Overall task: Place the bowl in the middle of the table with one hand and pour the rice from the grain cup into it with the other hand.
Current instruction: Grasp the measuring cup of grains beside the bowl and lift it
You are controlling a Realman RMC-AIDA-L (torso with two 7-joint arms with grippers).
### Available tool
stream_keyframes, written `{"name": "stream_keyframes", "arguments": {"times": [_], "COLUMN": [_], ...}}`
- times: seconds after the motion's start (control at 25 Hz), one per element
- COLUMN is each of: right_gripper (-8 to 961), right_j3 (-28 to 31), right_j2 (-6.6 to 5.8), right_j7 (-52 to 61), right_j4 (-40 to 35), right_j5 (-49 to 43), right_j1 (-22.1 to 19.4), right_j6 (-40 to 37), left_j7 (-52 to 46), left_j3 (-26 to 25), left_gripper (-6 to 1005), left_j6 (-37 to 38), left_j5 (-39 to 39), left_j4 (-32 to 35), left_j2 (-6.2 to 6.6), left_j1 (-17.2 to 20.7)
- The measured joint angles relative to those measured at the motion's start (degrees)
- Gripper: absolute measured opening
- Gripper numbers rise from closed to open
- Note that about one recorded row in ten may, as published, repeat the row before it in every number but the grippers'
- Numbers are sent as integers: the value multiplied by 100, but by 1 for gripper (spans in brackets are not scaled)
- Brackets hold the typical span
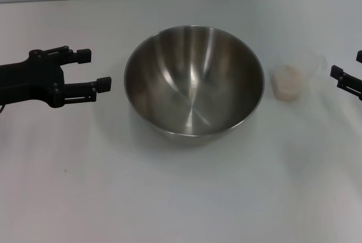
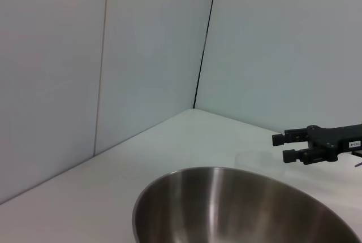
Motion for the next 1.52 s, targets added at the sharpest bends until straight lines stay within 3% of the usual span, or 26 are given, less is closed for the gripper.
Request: {"name": "stream_keyframes", "arguments": {"times": [1.52], "right_gripper": [761], "right_j3": [-377], "right_j2": [1], "right_j7": [-8], "right_j4": [256], "right_j5": [1], "right_j1": [380], "right_j6": [761], "left_j7": [45], "left_j3": [44], "left_gripper": [833], "left_j6": [-33], "left_j5": [25], "left_j4": [47], "left_j2": [7], "left_j1": [-79]}}
